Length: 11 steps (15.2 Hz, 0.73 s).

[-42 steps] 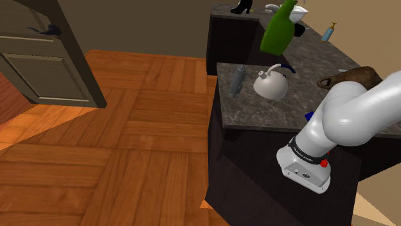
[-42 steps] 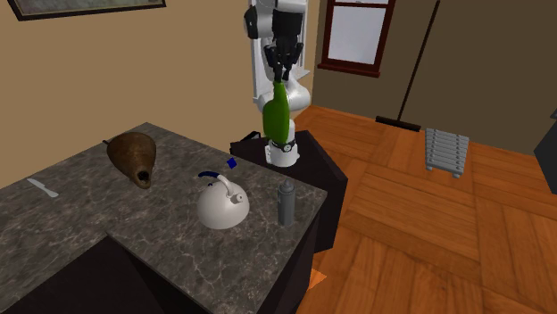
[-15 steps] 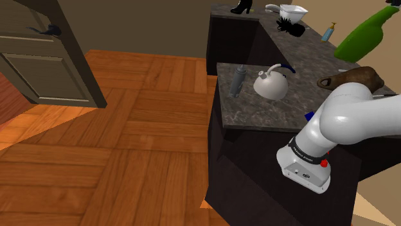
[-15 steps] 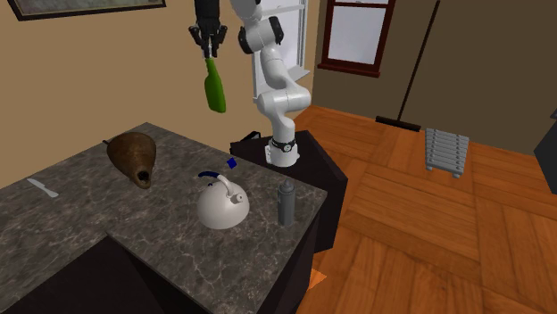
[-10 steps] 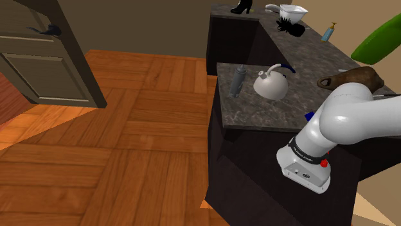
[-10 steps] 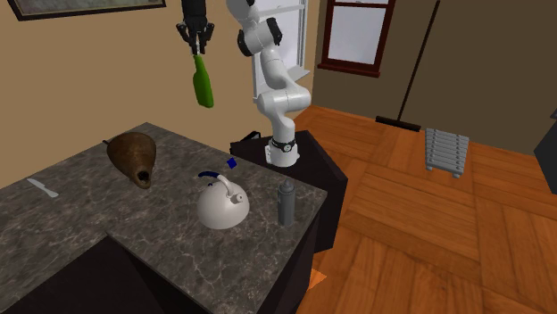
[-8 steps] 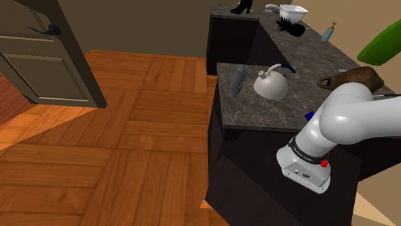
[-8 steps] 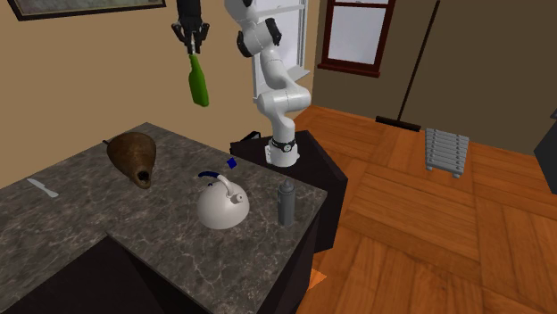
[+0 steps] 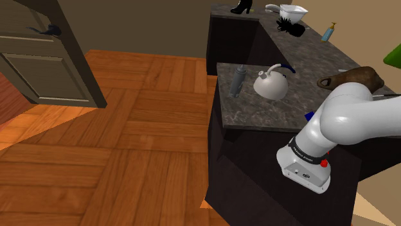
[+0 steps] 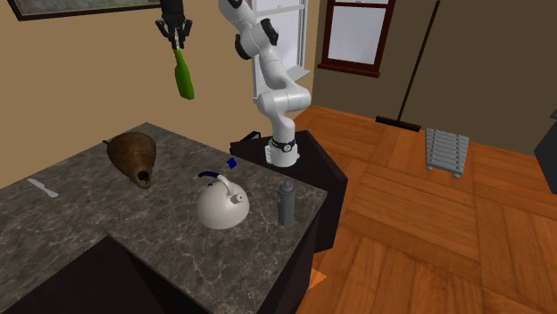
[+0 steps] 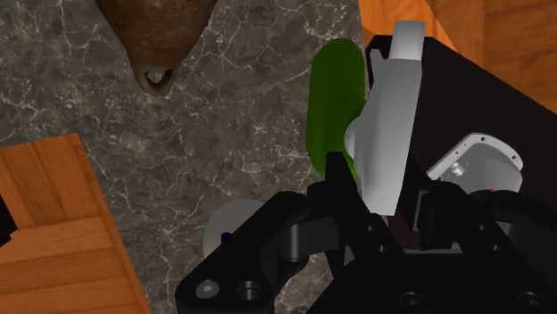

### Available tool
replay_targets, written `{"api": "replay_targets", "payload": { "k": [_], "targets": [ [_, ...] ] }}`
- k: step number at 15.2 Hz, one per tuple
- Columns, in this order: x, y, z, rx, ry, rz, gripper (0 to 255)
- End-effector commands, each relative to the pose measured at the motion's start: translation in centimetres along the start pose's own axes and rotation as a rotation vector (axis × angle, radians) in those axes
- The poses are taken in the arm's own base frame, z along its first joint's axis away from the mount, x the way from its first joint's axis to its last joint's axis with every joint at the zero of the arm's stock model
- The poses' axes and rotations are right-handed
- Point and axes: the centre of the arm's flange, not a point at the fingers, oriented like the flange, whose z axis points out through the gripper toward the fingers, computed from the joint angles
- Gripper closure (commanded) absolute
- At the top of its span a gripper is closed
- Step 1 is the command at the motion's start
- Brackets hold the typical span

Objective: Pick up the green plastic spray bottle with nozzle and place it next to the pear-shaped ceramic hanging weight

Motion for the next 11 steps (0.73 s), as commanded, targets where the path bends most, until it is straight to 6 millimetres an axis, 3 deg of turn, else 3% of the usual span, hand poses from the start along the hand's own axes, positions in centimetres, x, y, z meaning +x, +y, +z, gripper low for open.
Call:
{"api": "replay_targets", "payload": {
  "k": [1,11],
  "targets": [
    [-2.7,0.2,0.4,0.000,-0.001,-0.001,255],
    [-15.8,1.1,1.3,0.000,-0.001,-0.001,255]
  ]
}}
